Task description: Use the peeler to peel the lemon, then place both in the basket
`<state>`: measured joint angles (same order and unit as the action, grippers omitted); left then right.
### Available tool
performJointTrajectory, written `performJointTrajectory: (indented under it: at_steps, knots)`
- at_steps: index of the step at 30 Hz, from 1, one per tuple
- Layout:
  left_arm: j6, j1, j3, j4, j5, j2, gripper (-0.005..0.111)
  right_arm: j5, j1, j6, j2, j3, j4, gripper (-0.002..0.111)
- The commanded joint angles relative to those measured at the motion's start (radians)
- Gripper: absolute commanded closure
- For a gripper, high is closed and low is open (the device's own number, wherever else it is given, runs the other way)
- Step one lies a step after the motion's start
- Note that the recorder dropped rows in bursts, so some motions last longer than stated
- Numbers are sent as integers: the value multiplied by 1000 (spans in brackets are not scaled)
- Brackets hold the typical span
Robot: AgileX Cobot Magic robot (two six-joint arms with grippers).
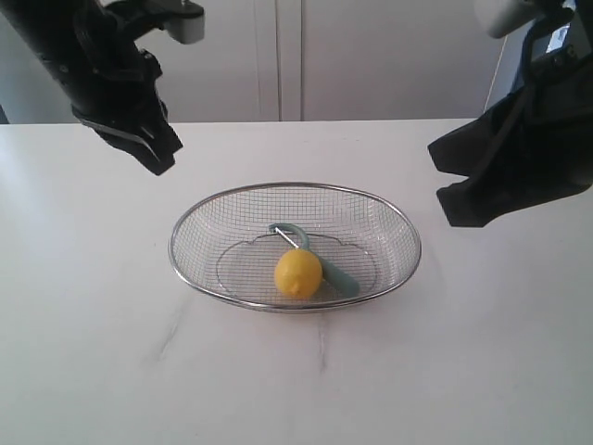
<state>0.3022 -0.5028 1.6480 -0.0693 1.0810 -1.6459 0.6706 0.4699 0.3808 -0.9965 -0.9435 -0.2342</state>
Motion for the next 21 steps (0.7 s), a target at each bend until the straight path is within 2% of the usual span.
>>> performJointTrajectory:
  at_steps: [1,13,21]
  knots:
    - [-54,3,5,40,31,95,107,-7,-7,0,10,2,4,108]
    - [-84,3,5,52,104,302,107,-24,-7,0,17,2,4,108]
    - [-84,3,5,52,140,337,107,-22,-7,0,17,2,4,108]
